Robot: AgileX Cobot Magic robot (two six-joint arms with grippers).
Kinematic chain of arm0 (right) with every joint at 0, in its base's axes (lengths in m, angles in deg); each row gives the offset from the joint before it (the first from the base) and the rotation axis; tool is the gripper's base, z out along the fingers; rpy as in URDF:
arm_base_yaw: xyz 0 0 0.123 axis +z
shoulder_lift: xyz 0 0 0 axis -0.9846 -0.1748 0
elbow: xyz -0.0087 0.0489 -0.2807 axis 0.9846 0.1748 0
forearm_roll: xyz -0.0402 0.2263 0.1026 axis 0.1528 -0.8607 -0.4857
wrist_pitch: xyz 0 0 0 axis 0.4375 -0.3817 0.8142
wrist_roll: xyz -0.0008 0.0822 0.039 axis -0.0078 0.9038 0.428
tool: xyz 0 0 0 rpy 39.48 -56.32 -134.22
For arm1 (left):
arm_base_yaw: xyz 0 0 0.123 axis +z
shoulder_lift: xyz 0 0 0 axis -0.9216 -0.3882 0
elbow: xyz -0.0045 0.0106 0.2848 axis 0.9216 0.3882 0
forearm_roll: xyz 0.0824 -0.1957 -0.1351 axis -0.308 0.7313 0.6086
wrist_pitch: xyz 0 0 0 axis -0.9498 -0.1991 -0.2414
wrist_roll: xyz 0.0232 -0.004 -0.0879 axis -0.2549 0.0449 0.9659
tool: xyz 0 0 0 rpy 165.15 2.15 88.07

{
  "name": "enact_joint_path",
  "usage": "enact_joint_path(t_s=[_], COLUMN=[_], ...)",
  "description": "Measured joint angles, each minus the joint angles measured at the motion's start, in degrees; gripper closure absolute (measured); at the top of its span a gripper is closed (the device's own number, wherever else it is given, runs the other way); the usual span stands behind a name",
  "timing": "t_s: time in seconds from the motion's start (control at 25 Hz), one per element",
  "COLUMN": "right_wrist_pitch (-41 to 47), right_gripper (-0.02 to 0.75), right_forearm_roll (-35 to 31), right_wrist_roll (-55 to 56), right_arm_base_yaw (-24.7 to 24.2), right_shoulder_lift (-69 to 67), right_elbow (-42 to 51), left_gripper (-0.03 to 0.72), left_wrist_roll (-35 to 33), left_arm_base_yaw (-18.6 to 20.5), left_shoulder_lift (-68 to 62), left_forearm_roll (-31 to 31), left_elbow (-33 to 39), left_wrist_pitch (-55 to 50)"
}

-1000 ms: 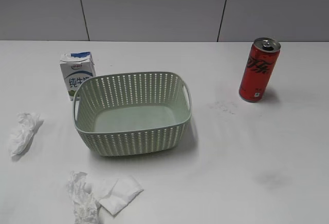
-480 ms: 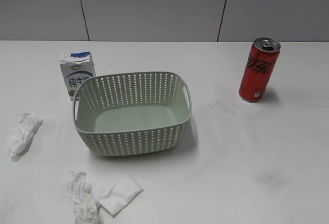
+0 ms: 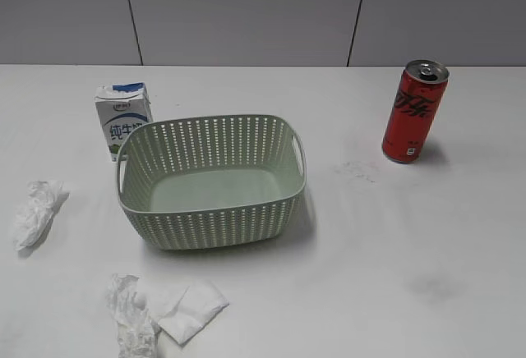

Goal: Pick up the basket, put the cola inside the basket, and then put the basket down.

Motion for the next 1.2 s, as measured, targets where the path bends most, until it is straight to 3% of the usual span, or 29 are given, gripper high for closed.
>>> enact_joint_path(t_s=[0.56,1.2], right_wrist_pitch=[0.00,0.00], right_gripper=[0.260,0.260], right_forearm_roll=[0.00,0.00], right_wrist_roll=[0.00,0.05], right_arm_base_yaw=[0.00,0.00], right_shoulder_lift=[0.00,0.00], right_elbow=[0.00,0.00], left_gripper=[0.115,0.115], left_wrist_roll=[0.00,-1.12], left_arm_base_yaw=[0.00,0.00], left_shoulder_lift=[-1.74,-30.82], left_forearm_roll=[0.00,0.00], left_elbow=[-2.94,-18.45], left_wrist_pitch=[2.72,8.31])
